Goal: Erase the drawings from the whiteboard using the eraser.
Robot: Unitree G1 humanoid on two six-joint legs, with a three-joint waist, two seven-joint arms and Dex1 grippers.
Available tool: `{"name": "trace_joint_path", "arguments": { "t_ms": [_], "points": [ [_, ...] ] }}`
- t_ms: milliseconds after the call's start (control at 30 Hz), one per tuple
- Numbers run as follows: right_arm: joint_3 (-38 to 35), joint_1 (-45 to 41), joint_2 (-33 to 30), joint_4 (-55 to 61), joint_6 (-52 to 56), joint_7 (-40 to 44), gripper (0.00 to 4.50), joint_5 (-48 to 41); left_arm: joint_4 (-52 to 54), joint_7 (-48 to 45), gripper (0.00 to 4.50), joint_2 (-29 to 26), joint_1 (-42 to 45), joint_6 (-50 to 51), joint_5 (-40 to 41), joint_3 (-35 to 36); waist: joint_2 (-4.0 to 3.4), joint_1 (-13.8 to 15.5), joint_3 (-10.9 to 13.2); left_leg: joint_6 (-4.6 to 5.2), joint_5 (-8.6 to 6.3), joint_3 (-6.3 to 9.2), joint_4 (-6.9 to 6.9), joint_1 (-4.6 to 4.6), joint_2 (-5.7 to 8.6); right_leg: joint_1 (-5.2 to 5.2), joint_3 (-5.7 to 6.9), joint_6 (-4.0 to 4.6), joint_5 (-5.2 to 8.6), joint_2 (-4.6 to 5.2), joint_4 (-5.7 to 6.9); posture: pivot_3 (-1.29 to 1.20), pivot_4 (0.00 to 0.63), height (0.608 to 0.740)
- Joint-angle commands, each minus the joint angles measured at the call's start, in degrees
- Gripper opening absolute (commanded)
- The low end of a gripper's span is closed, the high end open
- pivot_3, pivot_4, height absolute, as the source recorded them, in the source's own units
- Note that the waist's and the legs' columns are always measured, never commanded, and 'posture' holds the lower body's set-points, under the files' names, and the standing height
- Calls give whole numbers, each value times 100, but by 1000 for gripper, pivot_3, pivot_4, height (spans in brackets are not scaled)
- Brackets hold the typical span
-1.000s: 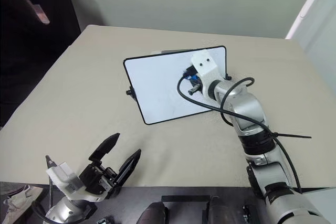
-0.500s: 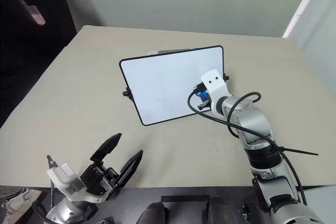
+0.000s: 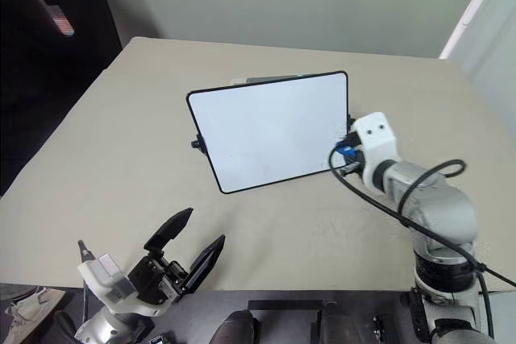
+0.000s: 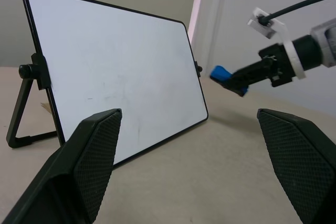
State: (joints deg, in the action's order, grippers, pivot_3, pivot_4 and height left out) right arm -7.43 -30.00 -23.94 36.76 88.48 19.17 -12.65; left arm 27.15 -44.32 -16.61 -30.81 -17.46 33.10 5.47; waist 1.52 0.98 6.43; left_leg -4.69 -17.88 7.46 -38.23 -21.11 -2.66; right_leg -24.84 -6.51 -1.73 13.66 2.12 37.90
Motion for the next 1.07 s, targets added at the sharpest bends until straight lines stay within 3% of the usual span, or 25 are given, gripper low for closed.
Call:
{"name": "trace_joint_path", "arguments": {
  "t_ms": [33,333,567,867,1067],
  "points": [
    [-478,290,-96,272,337,67,462,-104,198,21,4500,22,-36,-91,-19,-15,0,-1,0,1,0,0,0,1,0,0,0,-4,0,0,0,0,150,740],
    [-563,971,-72,-99,198,-127,462,-54,161,13,4500,9,-1,-82,0,-1,-2,-31,1,10,-5,-6,0,3,0,13,-1,-40,-9,0,2,0,150,740],
    [-525,1369,-373,399,-406,9,2774,-98,199,11,4500,21,-36,-82,-3,-40,-3,-14,1,17,-3,-4,1,10,0,11,-1,-43,-8,0,3,0,150,740],
    [-1087,2740,121,1907,-2096,772,2774,-987,245,36,4500,16,-71,-71,18,-32,-3,5,1,54,-25,-5,6,-1,0,27,-1,-88,23,-1,4,0,150,740],
    [-1026,3137,344,1877,-2578,833,2774,-1498,121,31,4500,-26,18,-40,69,69,-1,1,0,61,-29,-6,2,10,0,41,-4,-92,29,-1,4,0,150,740]
  ]
}}
